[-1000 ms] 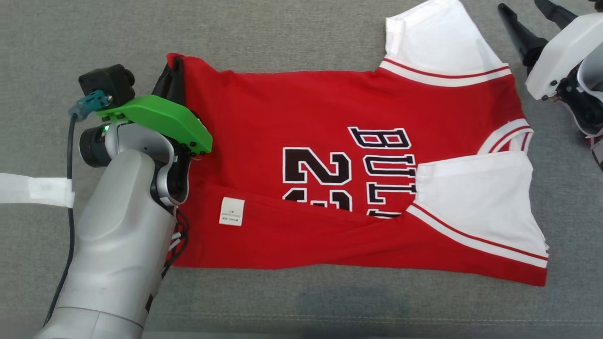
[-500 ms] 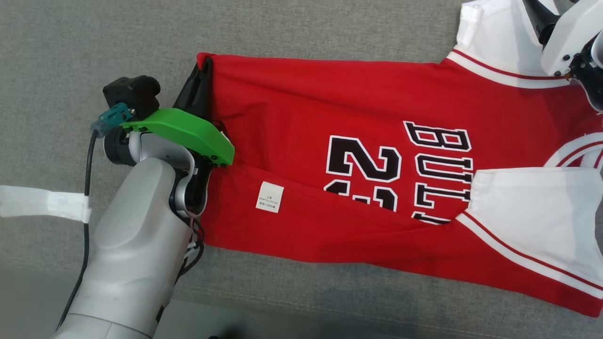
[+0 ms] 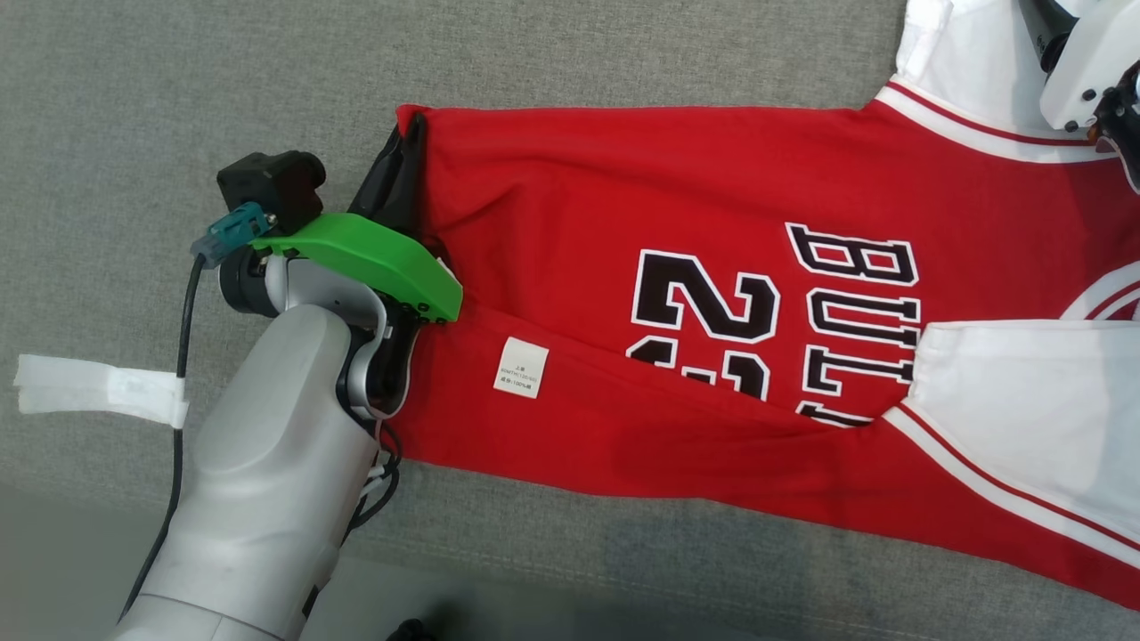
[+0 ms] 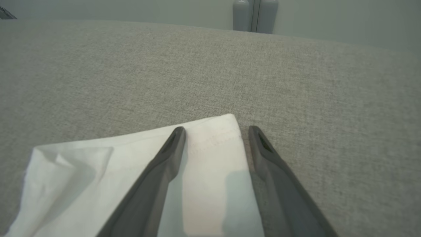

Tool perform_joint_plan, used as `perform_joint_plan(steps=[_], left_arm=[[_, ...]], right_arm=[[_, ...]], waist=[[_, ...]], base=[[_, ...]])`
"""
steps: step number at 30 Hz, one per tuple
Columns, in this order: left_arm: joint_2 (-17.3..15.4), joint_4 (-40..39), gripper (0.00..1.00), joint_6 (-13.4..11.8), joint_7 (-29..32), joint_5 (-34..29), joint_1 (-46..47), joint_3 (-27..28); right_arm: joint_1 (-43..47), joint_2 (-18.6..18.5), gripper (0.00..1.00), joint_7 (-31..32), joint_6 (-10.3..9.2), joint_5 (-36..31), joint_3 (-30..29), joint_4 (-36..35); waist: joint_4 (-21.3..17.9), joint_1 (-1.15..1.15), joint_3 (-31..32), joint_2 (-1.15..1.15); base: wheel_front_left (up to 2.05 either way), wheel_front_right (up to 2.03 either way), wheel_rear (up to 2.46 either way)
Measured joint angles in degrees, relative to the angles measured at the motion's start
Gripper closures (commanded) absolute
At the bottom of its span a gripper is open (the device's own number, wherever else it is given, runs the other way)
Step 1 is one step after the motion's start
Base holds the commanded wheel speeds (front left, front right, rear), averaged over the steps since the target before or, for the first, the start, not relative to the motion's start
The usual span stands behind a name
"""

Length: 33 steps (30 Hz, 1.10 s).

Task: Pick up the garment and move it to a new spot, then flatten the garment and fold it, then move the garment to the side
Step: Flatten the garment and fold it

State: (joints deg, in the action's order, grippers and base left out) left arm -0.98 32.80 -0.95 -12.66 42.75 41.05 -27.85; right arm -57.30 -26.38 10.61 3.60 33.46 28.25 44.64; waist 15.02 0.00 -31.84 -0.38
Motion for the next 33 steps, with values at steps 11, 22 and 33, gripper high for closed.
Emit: perform_joint_plan(steps=[11, 22, 33], left_arm=[[0.0, 1.6, 1.00, -0.6, -0.6, 0.5, 0.0, 1.0], [-2.0, 3.4, 1.00, -0.6, -1.3, 0.2, -0.1, 3.2], [-5.4, 3.6, 1.00, 1.5, -1.6, -1.2, -7.1, 3.0]], right_arm=[[-0.9, 2.4, 1.00, -2.9, 1.57, -1.2, 2.4, 2.1], [2.7, 4.0, 1.00, -14.8, 2.94, -0.4, 2.0, 1.0], [13.5, 5.4, 1.00, -26.0, 3.45, 2.5, 1.3, -3.1]], waist=[[-1.1, 0.00, 0.6, 0.00], [-4.2, 0.00, 4.2, 0.00], [-7.6, 0.00, 10.9, 0.00]], base=[[0.00, 0.00, 0.00], [0.00, 0.00, 0.00], [0.00, 0.00, 0.00]])
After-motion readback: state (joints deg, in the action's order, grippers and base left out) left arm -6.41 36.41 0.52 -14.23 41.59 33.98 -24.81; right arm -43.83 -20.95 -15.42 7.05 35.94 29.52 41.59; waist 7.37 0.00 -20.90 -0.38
